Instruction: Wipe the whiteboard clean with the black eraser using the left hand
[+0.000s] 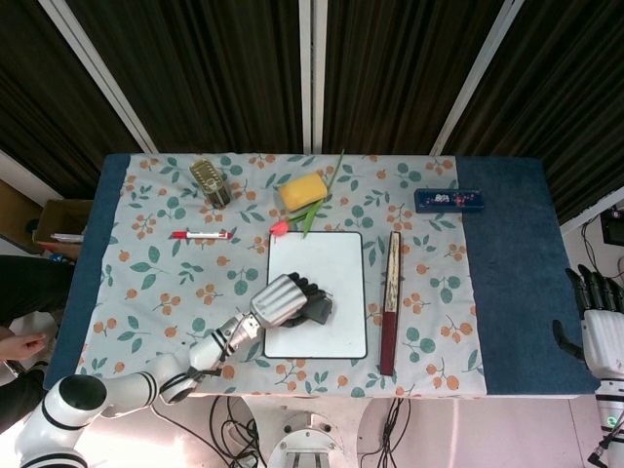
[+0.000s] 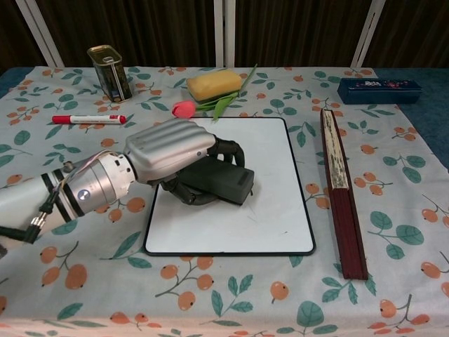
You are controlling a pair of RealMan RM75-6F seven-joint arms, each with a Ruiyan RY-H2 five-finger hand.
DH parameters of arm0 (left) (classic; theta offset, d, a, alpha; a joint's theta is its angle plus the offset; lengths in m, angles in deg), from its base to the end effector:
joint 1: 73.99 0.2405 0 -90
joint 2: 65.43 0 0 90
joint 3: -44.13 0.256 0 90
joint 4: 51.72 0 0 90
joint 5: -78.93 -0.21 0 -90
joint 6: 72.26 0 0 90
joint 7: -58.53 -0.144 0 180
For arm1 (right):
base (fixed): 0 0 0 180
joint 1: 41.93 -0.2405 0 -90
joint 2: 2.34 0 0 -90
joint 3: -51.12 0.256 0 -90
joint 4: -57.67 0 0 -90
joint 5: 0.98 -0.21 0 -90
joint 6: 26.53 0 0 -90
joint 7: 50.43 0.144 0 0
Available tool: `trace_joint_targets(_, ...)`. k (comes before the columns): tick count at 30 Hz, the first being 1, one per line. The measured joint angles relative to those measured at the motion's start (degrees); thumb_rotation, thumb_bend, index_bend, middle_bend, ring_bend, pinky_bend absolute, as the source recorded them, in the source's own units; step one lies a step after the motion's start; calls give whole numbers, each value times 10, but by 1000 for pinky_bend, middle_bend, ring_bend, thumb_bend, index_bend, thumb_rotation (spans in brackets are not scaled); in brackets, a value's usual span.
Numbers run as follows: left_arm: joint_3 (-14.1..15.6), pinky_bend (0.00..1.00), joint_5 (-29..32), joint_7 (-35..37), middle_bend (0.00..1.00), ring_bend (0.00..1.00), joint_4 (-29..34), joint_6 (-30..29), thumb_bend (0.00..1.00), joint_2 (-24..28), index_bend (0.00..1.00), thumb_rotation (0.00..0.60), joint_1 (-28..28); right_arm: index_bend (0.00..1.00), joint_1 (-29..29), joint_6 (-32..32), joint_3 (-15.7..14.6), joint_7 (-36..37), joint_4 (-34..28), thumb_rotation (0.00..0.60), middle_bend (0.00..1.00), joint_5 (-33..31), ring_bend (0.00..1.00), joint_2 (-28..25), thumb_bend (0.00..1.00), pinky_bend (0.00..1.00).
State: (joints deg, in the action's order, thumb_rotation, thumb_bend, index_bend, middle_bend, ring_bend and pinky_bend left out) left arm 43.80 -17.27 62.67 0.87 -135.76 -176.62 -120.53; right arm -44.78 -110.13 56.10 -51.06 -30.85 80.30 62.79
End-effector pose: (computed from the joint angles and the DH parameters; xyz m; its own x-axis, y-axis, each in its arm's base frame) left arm -0.1139 0.3084 -0.1186 0.4790 0.1430 0.8661 0.6171 -0.7566 -0.2163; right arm -0.3381 -0.1775 0.1671 0.4389 -0.0034 0.8985 -0.8931 0.1087 0.4366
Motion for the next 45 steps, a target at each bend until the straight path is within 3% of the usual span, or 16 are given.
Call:
trace_joint_targets(13, -6, 651, 1, 45, 715, 573, -70, -6, 639, -35, 755, 600, -16, 0, -1, 4, 3, -8, -3, 600, 0, -10, 0, -2, 318, 0)
trace_joint_targets(32, -22, 655, 14, 106, 721, 580, -219, -9, 639, -106, 765, 600, -49, 0, -7, 14, 12, -26, -14, 600, 0, -28, 0, -4, 317, 0)
trace_joint_targets(39, -28, 656, 23, 120, 723, 583, -230, -10, 639, -110, 767, 600, -58, 0, -9, 15, 12, -28, -16, 600, 0, -29, 0, -4, 318, 0)
trace_joint_targets(45, -14, 659, 16, 117, 725, 585, -211, -23, 639, -105, 770, 600, -52, 0, -9, 16, 10, -27, -15, 600, 0, -28, 0, -3, 318, 0)
